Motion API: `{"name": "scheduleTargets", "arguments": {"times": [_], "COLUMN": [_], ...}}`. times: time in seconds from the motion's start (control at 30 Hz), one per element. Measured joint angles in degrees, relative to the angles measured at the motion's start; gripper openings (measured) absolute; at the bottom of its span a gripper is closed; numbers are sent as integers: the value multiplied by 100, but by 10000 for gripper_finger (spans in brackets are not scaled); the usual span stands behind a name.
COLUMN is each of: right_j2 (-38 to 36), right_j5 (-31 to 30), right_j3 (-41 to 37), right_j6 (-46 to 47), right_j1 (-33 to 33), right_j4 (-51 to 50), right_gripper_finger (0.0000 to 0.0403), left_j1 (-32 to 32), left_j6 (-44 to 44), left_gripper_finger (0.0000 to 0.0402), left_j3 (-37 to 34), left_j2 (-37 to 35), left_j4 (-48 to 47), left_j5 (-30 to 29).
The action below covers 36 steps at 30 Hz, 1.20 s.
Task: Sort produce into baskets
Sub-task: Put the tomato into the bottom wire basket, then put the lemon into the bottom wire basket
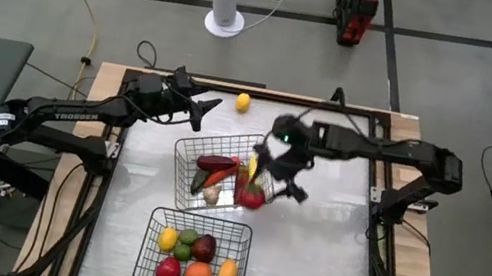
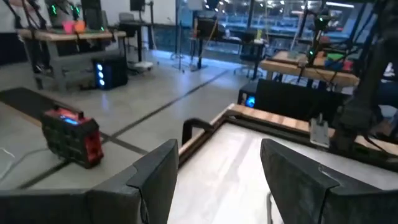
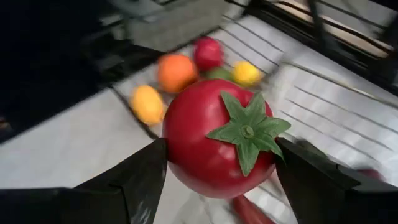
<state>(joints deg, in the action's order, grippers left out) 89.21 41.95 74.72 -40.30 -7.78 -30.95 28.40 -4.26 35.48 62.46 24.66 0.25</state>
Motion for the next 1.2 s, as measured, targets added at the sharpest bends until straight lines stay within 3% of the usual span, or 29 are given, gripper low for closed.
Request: {"name": "scheduleTargets", "arguments": {"times": [0.13,0.47,0.63,0.87,0.93,1.07,1.2], "right_j2": [2,488,959,1043,966,479,-184], "right_j5": [-43,-1143,-1006,-889,-973,-1747,-1786], "right_j3": [0,4,-2,-2,-2,53,-199], "right_j6": [105,1395,1797,2003,2016,1801,1708], "right_j1": [610,1344,1408,1535,1531,1442,935], "right_j4": [28,1302,1437,1298,1184,604,626], "right_gripper_finger": [310,313,336,377,384,389,384], "left_j1": [0,-10,-24,-19,-17,47,383], "left_j6": [-138,-467,-526,-386,-372,-283,-286], "left_gripper_finger": [216,216,216,216,216,214,197], "left_j3": [0,0,0,0,0,87,604], "left_j2": [-22,-20,-22,-23,-24,-7,337], "left_j4": [-291,-677,-794,-771,-771,-1037,-1731], "left_j5": [196,420,557,386,398,428,790]}}
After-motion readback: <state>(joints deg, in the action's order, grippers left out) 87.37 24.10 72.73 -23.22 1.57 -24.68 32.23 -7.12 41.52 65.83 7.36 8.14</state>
